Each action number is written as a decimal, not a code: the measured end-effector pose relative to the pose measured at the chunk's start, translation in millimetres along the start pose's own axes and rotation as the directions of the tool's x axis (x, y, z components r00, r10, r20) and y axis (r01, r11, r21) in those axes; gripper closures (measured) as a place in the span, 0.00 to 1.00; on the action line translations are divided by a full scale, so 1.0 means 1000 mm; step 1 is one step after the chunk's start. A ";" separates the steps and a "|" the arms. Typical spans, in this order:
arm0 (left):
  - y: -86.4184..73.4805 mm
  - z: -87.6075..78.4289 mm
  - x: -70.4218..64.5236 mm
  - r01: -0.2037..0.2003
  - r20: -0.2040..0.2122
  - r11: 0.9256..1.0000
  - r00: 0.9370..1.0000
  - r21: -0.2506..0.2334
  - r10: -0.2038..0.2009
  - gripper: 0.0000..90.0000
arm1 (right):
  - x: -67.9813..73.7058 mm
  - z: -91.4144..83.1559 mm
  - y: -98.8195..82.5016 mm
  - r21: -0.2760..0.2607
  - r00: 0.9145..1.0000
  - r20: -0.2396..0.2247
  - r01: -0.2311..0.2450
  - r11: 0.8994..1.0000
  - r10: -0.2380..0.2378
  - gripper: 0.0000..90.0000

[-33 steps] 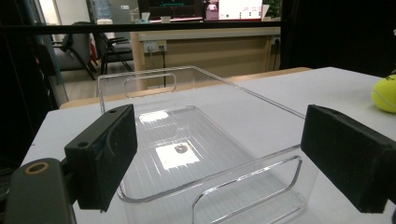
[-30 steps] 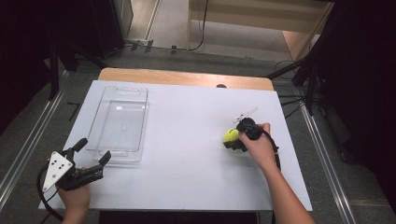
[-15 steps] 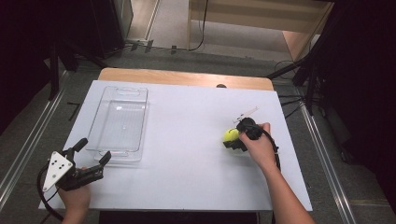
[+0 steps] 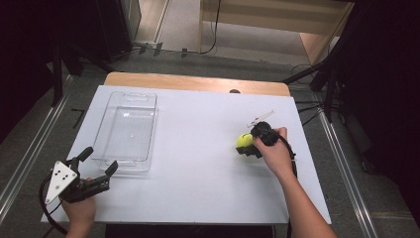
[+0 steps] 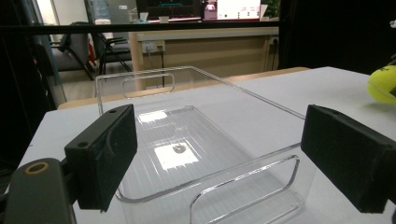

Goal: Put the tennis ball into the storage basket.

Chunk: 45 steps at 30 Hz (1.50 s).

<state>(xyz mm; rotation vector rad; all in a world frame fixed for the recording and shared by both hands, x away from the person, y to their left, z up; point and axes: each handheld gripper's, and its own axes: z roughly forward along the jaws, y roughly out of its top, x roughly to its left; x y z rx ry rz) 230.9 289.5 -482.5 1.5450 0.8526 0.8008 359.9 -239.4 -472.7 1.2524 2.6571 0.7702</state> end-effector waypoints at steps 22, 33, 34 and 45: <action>0.000 0.000 0.001 0.006 0.004 1.000 1.000 -0.001 -0.006 0.13 | 0.018 -0.001 0.030 -0.023 0.998 -0.024 0.063 0.998 -0.064 0.26; 0.000 0.001 0.001 0.004 0.006 1.000 1.000 -0.002 -0.004 0.13 | 0.030 0.001 0.041 -0.025 0.996 -0.026 0.087 0.996 -0.087 0.26; 0.000 0.001 0.001 0.004 0.006 1.000 1.000 -0.002 -0.004 0.13 | 0.030 0.001 0.042 -0.026 0.995 -0.032 0.094 0.995 -0.095 0.26; 0.000 0.001 0.001 0.009 0.008 1.000 1.000 -0.004 -0.009 0.13 | 0.044 0.008 0.059 -0.037 0.991 -0.037 0.126 0.991 -0.128 0.26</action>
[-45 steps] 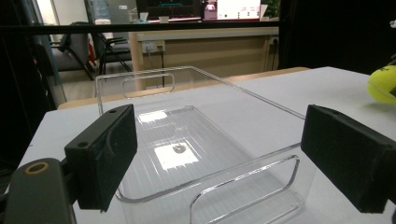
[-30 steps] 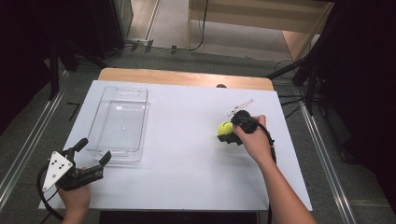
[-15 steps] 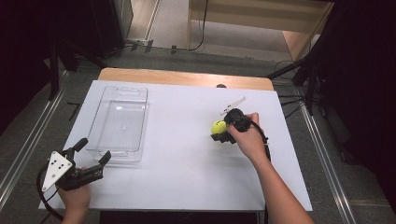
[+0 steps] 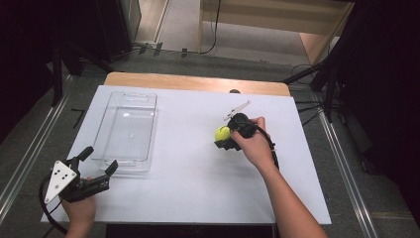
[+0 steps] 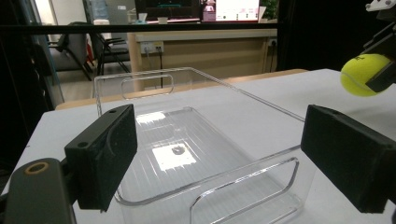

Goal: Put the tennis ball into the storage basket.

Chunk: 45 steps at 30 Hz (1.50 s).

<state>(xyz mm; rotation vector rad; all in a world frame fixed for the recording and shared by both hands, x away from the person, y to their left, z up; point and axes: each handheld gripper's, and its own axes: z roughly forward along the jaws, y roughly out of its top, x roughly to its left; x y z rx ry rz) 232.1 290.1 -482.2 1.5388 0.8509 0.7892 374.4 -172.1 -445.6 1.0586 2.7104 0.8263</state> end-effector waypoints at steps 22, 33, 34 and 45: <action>0.000 0.000 0.001 0.009 0.007 1.000 1.000 -0.005 -0.009 0.13 | 0.020 0.012 0.035 -0.006 0.998 -0.027 0.057 0.998 -0.057 0.26; 0.000 0.000 0.001 0.012 0.010 1.000 1.000 -0.008 -0.012 0.13 | 0.031 0.019 0.051 -0.007 0.995 -0.048 0.091 0.996 -0.091 0.26; 0.000 0.000 0.002 0.012 0.011 1.000 1.000 -0.008 -0.012 0.13 | 0.032 0.019 0.052 -0.004 0.995 -0.049 0.086 0.996 -0.086 0.26; 0.000 0.000 0.002 0.013 0.009 1.000 1.000 -0.008 -0.013 0.13 | 0.042 0.024 0.068 -0.025 0.991 -0.071 0.112 0.993 -0.114 0.26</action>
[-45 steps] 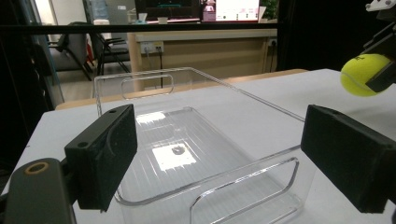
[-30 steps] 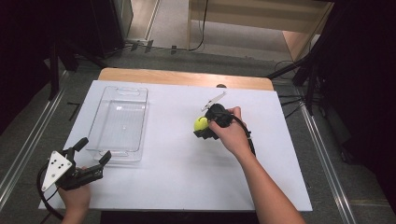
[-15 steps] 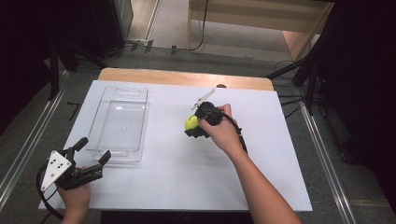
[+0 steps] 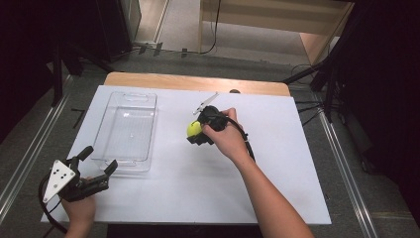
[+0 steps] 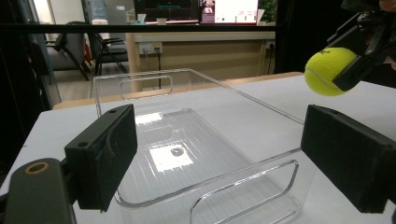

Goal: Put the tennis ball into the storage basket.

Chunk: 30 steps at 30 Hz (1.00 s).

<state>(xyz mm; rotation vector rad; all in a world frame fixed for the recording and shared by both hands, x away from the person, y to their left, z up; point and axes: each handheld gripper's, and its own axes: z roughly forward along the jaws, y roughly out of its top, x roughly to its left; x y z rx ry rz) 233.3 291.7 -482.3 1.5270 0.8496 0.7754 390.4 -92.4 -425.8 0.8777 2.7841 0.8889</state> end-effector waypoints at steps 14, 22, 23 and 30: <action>0.000 0.000 0.000 0.001 0.003 1.000 1.000 -0.002 -0.001 0.13 | 0.008 0.009 0.013 -0.001 1.000 -0.019 0.023 1.000 -0.023 0.26; 0.000 0.000 0.000 0.001 0.003 1.000 1.000 -0.002 -0.001 0.13 | 0.013 0.010 0.022 -0.008 0.999 -0.027 0.039 0.999 -0.039 0.26; 0.000 0.000 0.000 0.001 0.003 1.000 1.000 -0.002 -0.001 0.13 | 0.014 0.011 0.023 -0.009 0.999 -0.027 0.044 0.999 -0.044 0.26; 0.000 0.000 0.000 -0.001 0.004 1.000 1.000 0.000 0.001 0.13 | 0.019 0.014 0.030 -0.010 0.998 -0.044 0.052 0.999 -0.052 0.26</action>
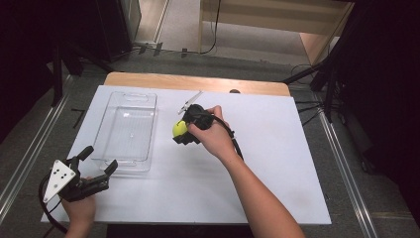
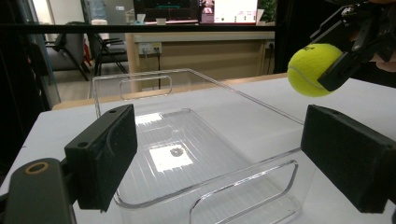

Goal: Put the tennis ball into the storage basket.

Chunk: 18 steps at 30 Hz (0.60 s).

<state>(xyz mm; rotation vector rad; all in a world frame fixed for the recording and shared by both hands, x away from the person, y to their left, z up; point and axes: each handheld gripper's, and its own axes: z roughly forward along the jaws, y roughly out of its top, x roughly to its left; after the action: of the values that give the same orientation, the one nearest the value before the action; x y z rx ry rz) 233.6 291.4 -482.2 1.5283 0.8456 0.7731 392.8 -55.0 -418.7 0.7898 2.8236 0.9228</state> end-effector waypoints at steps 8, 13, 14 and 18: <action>0.000 0.000 0.000 0.005 -0.002 1.000 1.000 0.000 -0.005 0.13 | 0.003 0.002 0.007 -0.004 1.000 -0.011 0.022 1.000 -0.022 0.26; 0.000 0.001 0.000 0.004 0.001 1.000 1.000 0.000 -0.004 0.13 | 0.008 0.003 0.013 0.005 1.000 -0.016 0.020 1.000 -0.020 0.26; 0.000 0.001 0.000 0.004 0.001 1.000 1.000 0.001 -0.004 0.13 | 0.008 0.003 0.014 -0.004 0.999 -0.018 0.040 0.999 -0.040 0.26; 0.000 0.001 0.000 0.003 0.000 1.000 1.000 0.002 -0.003 0.13 | 0.012 0.005 0.018 -0.001 0.999 -0.024 0.040 0.999 -0.040 0.26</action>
<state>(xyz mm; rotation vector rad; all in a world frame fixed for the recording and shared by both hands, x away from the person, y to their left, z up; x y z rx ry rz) 234.0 290.7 -482.0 1.5283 0.8494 0.7703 391.9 -34.0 -411.0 0.7240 2.8483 0.9329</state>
